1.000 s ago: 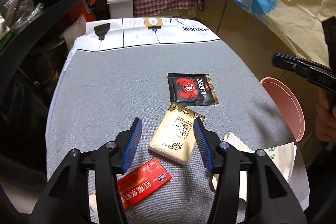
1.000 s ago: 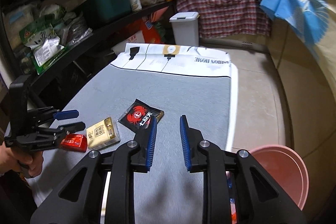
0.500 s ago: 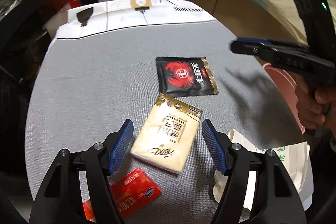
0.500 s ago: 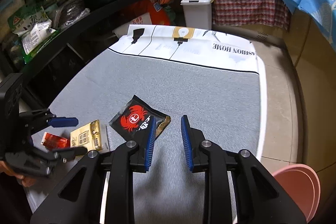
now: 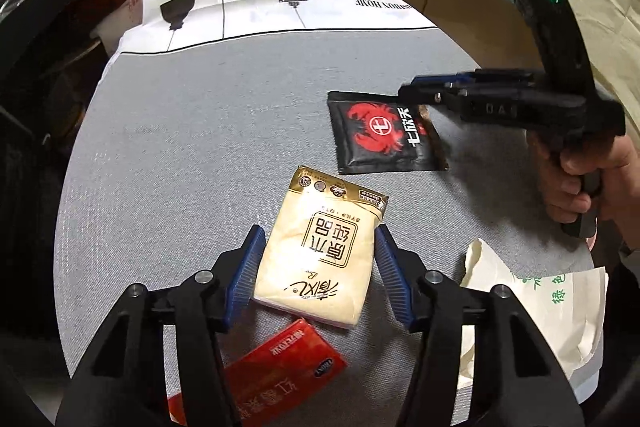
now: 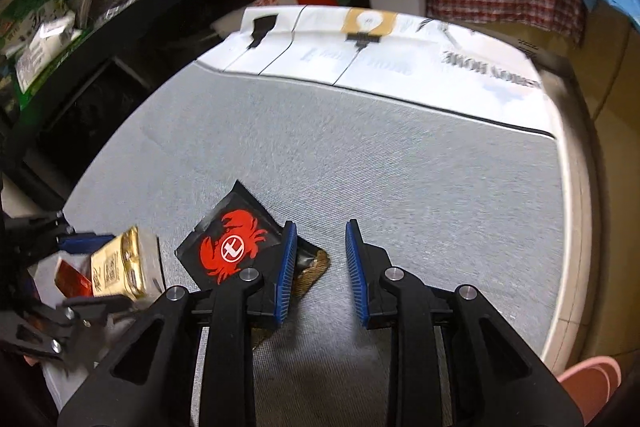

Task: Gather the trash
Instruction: 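Grasp the cream tissue packet with the left tool while the right tool grasps the black snack packet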

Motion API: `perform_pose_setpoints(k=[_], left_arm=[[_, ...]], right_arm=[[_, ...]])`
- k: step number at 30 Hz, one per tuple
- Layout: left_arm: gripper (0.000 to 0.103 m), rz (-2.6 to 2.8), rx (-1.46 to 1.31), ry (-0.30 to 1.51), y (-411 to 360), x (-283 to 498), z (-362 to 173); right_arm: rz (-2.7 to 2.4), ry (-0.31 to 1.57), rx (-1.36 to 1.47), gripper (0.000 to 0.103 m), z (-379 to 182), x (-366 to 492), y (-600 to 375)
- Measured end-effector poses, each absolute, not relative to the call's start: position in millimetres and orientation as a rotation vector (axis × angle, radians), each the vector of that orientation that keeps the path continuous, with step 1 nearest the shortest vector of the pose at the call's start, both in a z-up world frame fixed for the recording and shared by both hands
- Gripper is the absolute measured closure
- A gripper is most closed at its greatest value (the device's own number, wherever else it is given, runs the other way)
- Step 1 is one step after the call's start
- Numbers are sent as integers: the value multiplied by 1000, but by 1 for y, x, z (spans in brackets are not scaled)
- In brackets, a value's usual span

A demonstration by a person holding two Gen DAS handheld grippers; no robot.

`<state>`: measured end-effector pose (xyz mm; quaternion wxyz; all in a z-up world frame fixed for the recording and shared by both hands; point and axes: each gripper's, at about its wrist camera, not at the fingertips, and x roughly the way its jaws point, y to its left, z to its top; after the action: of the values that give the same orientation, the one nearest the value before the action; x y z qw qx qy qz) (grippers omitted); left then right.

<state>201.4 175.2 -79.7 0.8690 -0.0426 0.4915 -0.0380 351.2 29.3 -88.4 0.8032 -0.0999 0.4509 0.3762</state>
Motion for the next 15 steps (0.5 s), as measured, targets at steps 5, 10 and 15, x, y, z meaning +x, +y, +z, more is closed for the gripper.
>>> perform_pose_setpoints(k=[5,10,15], left_arm=[[48,-85,-95,1030,177,202,-80],[48,-88,-95,1031,177,203,-80],[48,-86,-86,1031,175,203,-80]], right_arm=[[838,946,-275,85,-89,340,34],[852,929,-344,102,-89,331,34],[856,910,-333,103,-84,325,29]])
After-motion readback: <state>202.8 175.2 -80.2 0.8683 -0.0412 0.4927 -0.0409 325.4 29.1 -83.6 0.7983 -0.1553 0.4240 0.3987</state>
